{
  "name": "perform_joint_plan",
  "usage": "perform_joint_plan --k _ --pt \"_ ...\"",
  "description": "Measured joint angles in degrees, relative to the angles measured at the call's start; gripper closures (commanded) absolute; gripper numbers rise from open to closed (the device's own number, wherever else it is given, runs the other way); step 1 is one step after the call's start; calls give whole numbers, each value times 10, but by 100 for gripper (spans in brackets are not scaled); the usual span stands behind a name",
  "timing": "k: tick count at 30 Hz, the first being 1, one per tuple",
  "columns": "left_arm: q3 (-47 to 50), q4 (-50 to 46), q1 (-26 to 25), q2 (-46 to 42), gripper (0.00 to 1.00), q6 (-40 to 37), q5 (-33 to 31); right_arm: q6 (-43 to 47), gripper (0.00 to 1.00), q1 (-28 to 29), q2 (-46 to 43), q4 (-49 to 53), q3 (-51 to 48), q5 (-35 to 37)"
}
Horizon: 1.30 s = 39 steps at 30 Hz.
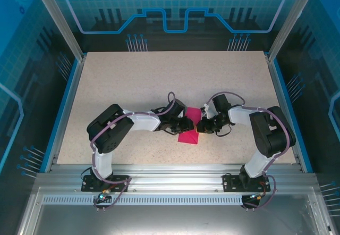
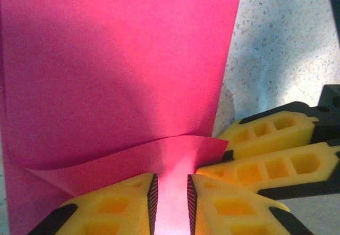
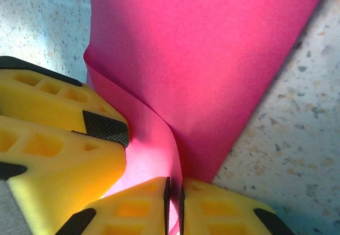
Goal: Fold a paper plane with a square sheet of paper (pick it up from the middle)
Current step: Fold the triangle a second time at the center of the table.
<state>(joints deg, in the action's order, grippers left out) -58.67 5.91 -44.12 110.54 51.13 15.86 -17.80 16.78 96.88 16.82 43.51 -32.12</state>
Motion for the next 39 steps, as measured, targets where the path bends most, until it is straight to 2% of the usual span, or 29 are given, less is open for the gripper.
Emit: perform_joint_plan --k 7,10,15,18,28,39 --pt "0 1 -3 3 76 0 -6 -6 68 0 -28 10 -2 12" --pt "1 2 -3 3 76 0 -7 -13 67 0 -71 20 -9 24" --pt "1 2 -3 3 76 0 -8 -28 85 0 -132 27 -31 28" --pt "1 2 -3 3 76 0 -8 -40 92 5 -141 27 -46 19" --pt "1 2 -3 3 76 0 -8 -75 92 63 -117 -9 -64 -5" --pt "1 2 -3 3 75 0 -8 -83 90 68 -74 -18 -64 18"
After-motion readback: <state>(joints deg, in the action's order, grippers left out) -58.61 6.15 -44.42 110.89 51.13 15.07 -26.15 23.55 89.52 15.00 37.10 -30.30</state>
